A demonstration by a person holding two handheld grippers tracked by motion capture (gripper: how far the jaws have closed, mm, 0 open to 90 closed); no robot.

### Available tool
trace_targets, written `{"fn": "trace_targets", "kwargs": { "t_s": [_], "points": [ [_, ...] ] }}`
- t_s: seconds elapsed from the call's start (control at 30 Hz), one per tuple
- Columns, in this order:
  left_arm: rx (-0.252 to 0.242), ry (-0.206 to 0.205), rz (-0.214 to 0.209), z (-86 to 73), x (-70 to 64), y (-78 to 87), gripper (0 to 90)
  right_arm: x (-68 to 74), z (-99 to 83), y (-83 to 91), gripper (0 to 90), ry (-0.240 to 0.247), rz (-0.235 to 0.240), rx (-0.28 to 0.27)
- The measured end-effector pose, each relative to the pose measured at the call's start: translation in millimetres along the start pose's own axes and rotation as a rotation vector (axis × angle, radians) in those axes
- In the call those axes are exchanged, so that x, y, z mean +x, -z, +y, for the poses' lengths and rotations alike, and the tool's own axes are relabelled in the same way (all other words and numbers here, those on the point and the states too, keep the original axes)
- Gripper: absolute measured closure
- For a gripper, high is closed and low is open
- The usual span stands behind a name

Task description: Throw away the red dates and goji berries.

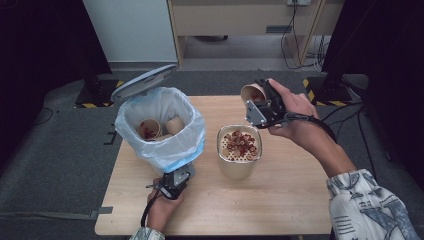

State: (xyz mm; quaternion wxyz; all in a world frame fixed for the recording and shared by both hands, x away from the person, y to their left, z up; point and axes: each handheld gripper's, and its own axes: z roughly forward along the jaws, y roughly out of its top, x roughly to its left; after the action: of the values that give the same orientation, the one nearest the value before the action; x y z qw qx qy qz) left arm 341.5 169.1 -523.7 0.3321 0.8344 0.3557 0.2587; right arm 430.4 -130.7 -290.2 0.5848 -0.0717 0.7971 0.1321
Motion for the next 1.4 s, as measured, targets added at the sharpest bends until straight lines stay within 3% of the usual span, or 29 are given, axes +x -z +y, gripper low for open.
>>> {"fn": "trace_targets", "kwargs": {
  "t_s": [0.2, 0.37, 0.7, 0.73, 1.0, 1.27, 1.33, 1.37, 1.4],
  "points": [
    [-0.001, 0.001, 0.000, -0.1, 0.0, -0.1, 88.2, 2.2, 0.3, -2.0, 33.6, -0.031, 0.011, -0.011],
    [0.002, 0.000, 0.001, 0.0, -0.1, 0.2, 88.3, 5.2, 1.7, -3.8, 33.6, -0.024, 0.014, -0.012],
    [0.001, -0.001, 0.001, -0.1, -0.2, 0.1, 88.4, -1.1, -4.2, -4.2, 33.6, -0.062, 0.010, -0.020],
    [0.001, -0.001, 0.000, -0.1, -0.1, 0.1, 88.4, 0.4, -2.8, -4.4, 33.6, -0.036, 0.014, -0.016],
    [0.001, -0.001, 0.001, 0.0, -0.2, 0.1, 88.4, -3.2, -6.7, -5.9, 33.6, -0.035, 0.014, 0.001],
    [0.002, -0.003, -0.001, 0.0, 0.0, 0.1, 88.4, -2.2, 1.2, -5.1, 33.6, -0.006, 0.012, -0.004],
    [0.001, 0.000, 0.000, -0.1, -0.1, 0.1, 88.4, -2.8, 3.6, -4.9, 33.6, 0.038, 0.003, 0.006],
    [0.001, 0.000, 0.000, -0.1, -0.1, 0.1, 88.4, -2.8, 3.6, -4.9, 33.6, 0.038, 0.003, 0.006],
    [0.002, -0.001, 0.000, 0.0, -0.1, 0.2, 88.5, -1.5, 6.7, -5.4, 33.6, 0.098, -0.016, 0.025]
  ]
}}
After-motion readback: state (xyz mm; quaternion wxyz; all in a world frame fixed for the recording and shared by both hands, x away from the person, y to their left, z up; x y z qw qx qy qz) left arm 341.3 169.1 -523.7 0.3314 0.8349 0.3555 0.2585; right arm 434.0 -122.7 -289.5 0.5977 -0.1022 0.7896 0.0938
